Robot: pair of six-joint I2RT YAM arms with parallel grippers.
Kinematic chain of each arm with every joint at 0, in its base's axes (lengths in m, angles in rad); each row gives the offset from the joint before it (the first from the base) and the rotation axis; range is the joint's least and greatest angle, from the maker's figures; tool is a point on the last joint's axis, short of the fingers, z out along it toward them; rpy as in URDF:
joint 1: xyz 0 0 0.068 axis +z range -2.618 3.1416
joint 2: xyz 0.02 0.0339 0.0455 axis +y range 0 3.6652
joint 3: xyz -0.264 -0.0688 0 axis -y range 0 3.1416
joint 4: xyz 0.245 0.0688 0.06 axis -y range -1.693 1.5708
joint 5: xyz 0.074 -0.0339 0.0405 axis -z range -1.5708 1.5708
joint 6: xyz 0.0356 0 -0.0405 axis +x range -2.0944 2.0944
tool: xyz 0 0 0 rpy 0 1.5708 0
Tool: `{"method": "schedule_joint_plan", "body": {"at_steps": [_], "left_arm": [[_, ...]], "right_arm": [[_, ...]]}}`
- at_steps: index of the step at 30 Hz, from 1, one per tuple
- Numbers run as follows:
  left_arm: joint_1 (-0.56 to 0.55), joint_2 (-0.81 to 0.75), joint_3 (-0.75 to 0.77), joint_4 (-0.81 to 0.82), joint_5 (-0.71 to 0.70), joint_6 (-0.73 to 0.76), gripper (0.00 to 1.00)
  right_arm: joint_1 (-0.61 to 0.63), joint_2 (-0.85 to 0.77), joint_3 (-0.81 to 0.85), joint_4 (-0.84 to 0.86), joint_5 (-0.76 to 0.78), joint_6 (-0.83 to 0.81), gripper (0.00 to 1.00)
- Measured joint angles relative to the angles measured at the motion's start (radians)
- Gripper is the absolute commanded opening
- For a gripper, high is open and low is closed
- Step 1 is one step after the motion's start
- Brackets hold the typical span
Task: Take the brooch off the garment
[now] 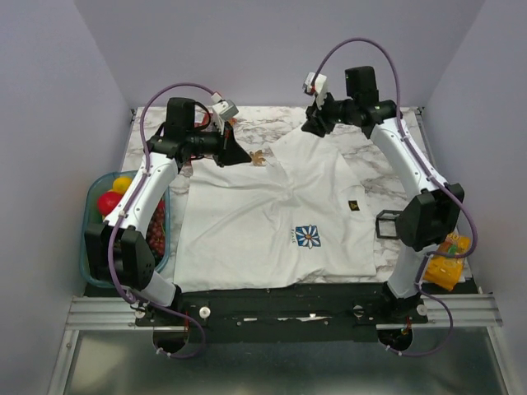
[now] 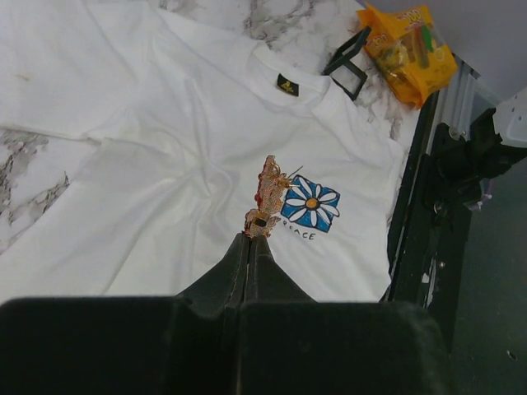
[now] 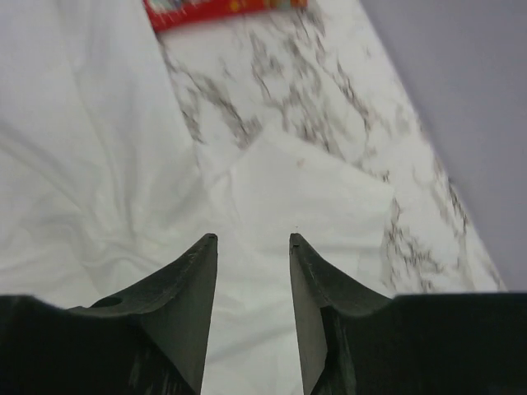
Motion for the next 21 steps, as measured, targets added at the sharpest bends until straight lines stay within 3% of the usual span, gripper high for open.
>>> {"method": "schedule_joint_plan", "body": {"at_steps": [5, 16, 21], "left_arm": [[0.0, 0.0, 0.008, 0.047, 0.056, -0.017, 0.0], [0.0, 0.002, 0.005, 0.268, 0.155, -0.236, 0.0], [0.0, 0.009, 0.005, 0.307, 0.155, -0.268, 0.0]], "right_arm": [[0.013, -0.035, 0.076, -0.006, -0.269, 0.061, 0.5], [0.048, 0.042, 0.073, -0.195, -0.432, 0.005, 0.49], [0.059, 0.039, 0.073, -0.223, -0.474, -0.007, 0.49]]}}
